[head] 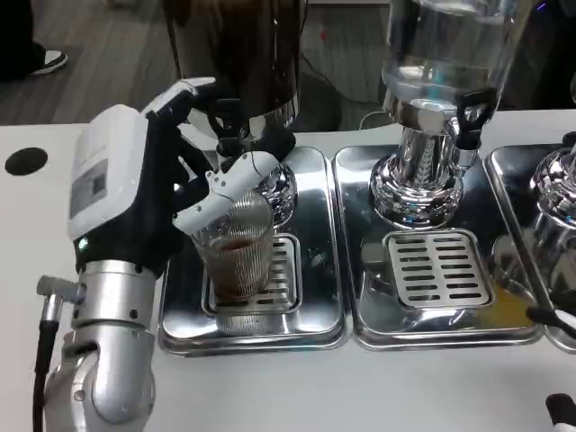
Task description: Grasp the cup under the faucet to collect the drink, then remove the cup.
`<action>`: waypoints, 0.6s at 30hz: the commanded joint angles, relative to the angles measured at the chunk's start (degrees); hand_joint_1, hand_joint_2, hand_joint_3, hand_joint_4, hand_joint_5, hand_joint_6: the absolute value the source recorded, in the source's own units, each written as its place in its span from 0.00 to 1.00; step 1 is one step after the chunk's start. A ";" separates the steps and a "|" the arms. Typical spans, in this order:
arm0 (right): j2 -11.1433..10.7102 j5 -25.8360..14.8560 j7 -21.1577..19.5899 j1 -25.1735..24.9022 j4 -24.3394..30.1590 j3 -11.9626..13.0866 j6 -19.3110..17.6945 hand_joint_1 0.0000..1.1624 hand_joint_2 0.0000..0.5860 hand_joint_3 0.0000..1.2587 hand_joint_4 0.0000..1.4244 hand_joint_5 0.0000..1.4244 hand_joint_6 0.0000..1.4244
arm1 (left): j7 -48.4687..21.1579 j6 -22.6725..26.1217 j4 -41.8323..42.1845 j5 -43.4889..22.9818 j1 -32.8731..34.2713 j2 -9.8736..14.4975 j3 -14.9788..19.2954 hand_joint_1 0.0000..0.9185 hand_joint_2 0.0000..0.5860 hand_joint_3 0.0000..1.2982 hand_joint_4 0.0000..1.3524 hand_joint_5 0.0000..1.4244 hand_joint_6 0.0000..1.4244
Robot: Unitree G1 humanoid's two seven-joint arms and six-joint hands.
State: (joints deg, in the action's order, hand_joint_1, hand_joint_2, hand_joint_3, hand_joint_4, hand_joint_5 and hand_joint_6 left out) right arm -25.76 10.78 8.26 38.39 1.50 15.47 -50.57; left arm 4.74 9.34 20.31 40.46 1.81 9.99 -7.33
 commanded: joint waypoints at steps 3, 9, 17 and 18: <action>-0.37 -0.88 0.41 -0.40 -0.79 0.16 -1.24 0.48 0.77 0.13 0.03 0.05 0.03 | -1.43 0.31 0.57 0.15 -0.55 0.33 -1.45 0.04 0.09 0.32 0.28 0.55 0.62; -0.26 -0.98 0.45 -0.67 -1.53 -0.05 -1.61 0.48 0.77 0.13 0.02 0.05 0.03 | -2.14 0.53 1.23 0.16 -1.45 0.29 -2.54 0.05 0.09 0.33 0.29 0.56 0.62; -0.25 -0.87 0.45 -0.93 -1.78 -0.05 -1.72 0.48 0.77 0.13 0.02 0.05 0.03 | -2.58 0.10 2.52 0.03 -3.08 0.78 -3.21 0.03 0.09 0.33 0.30 0.56 0.63; -0.25 -0.84 0.48 -0.96 -1.79 -0.10 -1.69 0.48 0.77 0.13 0.02 0.05 0.03 | -2.63 0.03 2.78 0.02 -3.30 0.85 -3.28 0.03 0.09 0.33 0.30 0.56 0.63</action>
State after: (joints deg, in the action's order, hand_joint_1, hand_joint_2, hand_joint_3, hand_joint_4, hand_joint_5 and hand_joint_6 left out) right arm -25.76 10.77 8.39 37.49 0.05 15.38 -51.47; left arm 3.99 9.82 22.43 40.63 0.21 10.31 -9.15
